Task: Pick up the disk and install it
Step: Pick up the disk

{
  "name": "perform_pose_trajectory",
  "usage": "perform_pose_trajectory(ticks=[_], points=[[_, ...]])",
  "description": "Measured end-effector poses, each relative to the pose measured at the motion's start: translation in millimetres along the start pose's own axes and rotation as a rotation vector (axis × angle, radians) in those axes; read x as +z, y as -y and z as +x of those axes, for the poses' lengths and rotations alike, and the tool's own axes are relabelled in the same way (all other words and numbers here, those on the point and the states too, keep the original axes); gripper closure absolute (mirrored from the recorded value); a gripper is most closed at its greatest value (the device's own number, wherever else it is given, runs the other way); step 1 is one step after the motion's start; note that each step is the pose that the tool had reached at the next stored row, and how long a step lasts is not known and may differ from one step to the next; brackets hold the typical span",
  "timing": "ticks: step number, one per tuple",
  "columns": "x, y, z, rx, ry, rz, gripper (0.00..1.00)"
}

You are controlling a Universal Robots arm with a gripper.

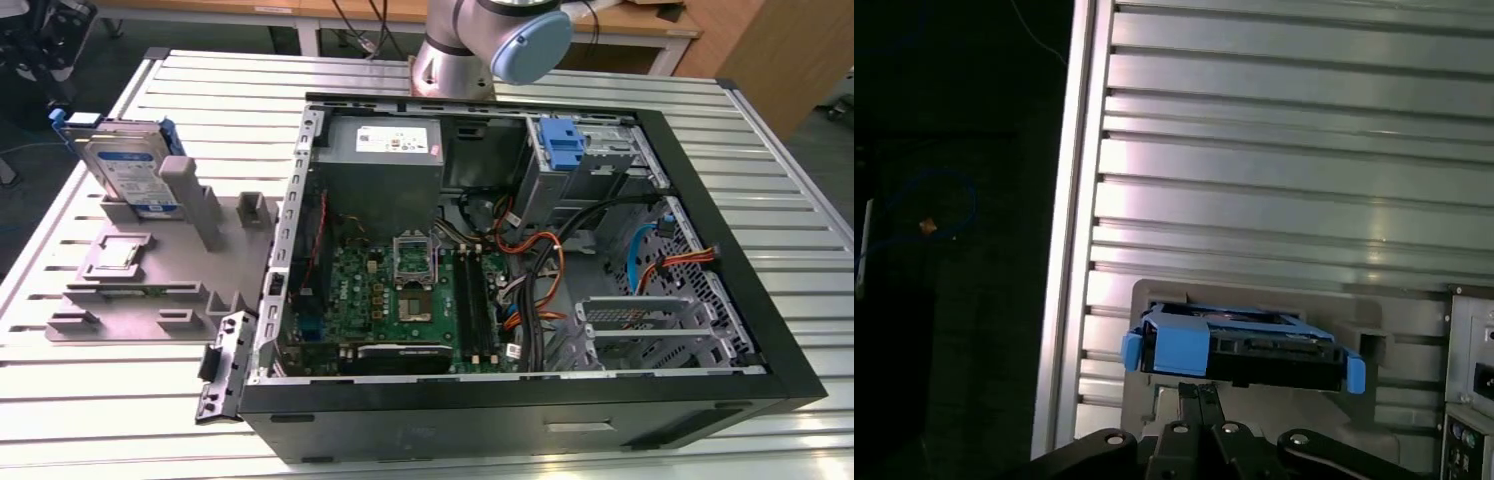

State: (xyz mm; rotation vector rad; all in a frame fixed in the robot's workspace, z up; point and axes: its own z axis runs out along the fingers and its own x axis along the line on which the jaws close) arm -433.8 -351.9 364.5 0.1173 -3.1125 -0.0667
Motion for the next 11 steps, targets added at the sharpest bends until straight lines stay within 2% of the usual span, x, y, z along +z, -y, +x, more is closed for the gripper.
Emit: perform_pose_trajectory(ticks=[11], points=[[0.1,0.0,0.0,-0.184,-0.0080,0.0045,0.90]])
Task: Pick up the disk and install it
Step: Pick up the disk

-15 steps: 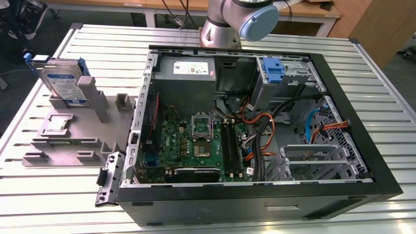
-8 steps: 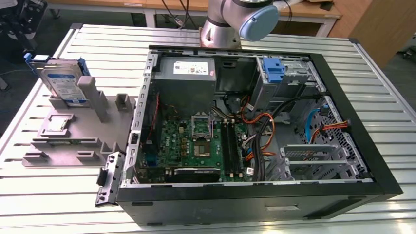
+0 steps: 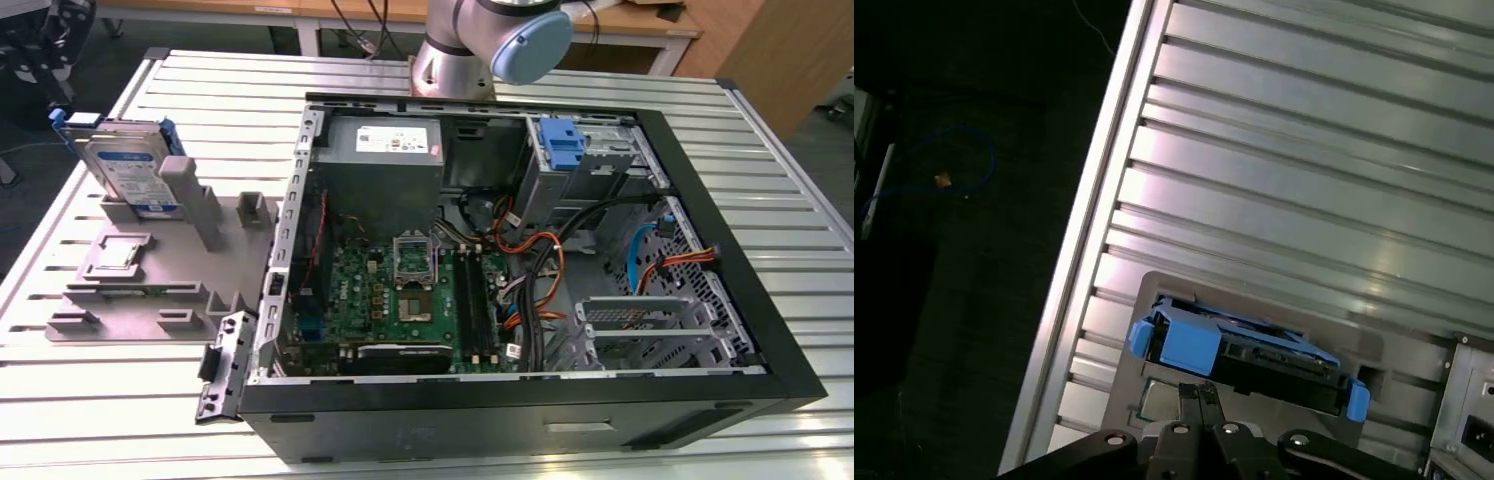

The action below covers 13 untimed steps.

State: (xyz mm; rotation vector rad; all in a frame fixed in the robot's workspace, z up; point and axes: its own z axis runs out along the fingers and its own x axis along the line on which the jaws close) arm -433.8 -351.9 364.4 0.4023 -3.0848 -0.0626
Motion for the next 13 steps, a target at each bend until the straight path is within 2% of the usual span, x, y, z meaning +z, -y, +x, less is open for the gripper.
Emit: perform_pose_trajectory(ticks=[6,13], points=[[-0.1,-0.1,0.2,-0.077,-0.0035,0.0021,0.90],[0.0,-0.2,0.6,-0.083,-0.0037,0.0023,0.90]])
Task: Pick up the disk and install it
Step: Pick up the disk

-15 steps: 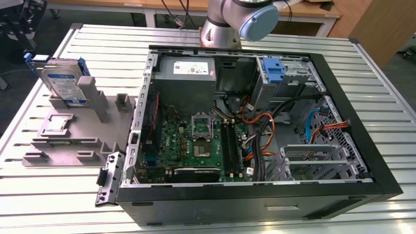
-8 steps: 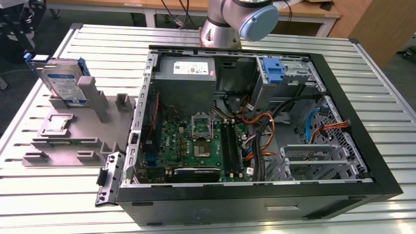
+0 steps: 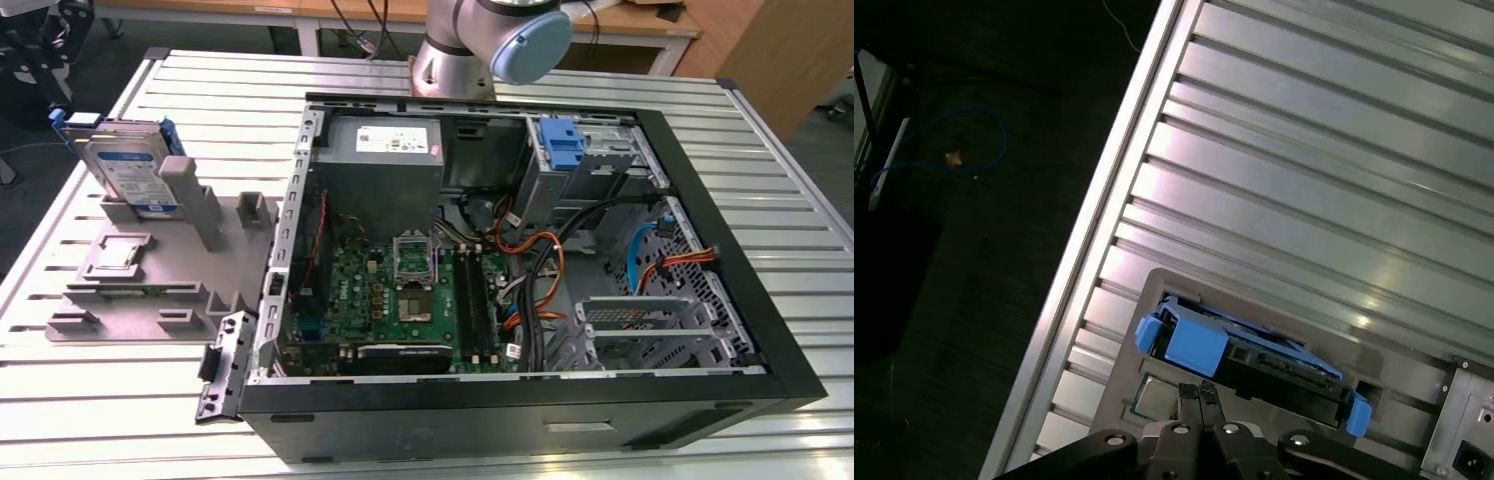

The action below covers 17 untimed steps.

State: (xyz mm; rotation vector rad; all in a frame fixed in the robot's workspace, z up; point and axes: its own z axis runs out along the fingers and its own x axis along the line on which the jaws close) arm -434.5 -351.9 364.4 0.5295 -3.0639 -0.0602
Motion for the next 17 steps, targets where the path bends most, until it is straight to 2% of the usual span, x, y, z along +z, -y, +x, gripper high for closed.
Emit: perform_pose_trajectory(ticks=[10,17], points=[[0.0,0.0,0.0,-0.007,-0.0003,0.0001,0.90],[0.0,0.0,0.0,-0.079,-0.0033,0.0019,0.90]])
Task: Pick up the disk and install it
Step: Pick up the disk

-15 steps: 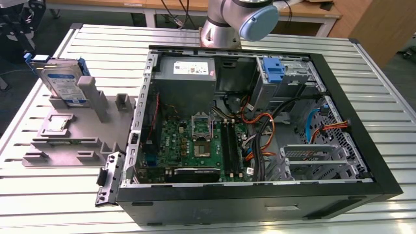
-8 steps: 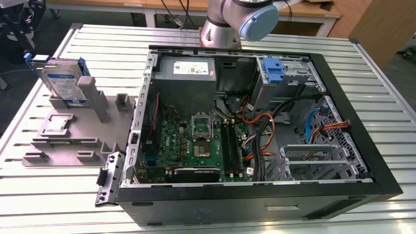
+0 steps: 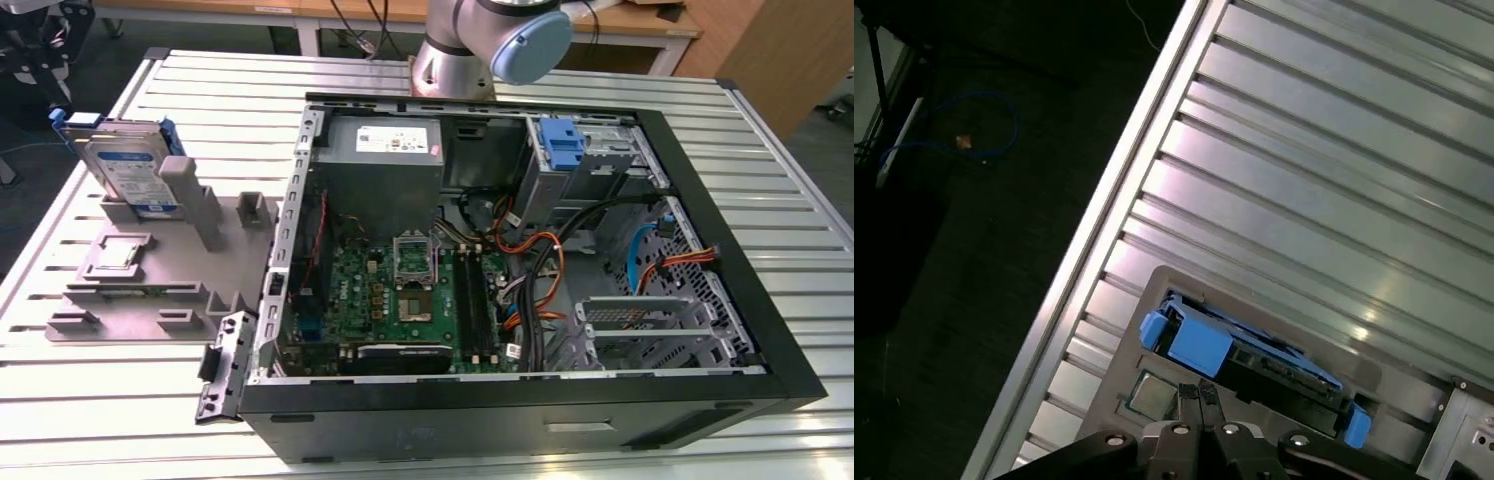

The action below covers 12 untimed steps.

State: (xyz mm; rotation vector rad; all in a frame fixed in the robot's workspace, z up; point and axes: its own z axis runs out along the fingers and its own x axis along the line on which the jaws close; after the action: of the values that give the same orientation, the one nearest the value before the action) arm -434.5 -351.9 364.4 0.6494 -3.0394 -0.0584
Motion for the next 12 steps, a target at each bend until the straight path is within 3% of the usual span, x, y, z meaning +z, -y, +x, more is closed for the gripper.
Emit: perform_pose_trajectory(ticks=[12], points=[[0.0,0.0,0.0,-0.002,-0.0002,0.0001,0.90]])
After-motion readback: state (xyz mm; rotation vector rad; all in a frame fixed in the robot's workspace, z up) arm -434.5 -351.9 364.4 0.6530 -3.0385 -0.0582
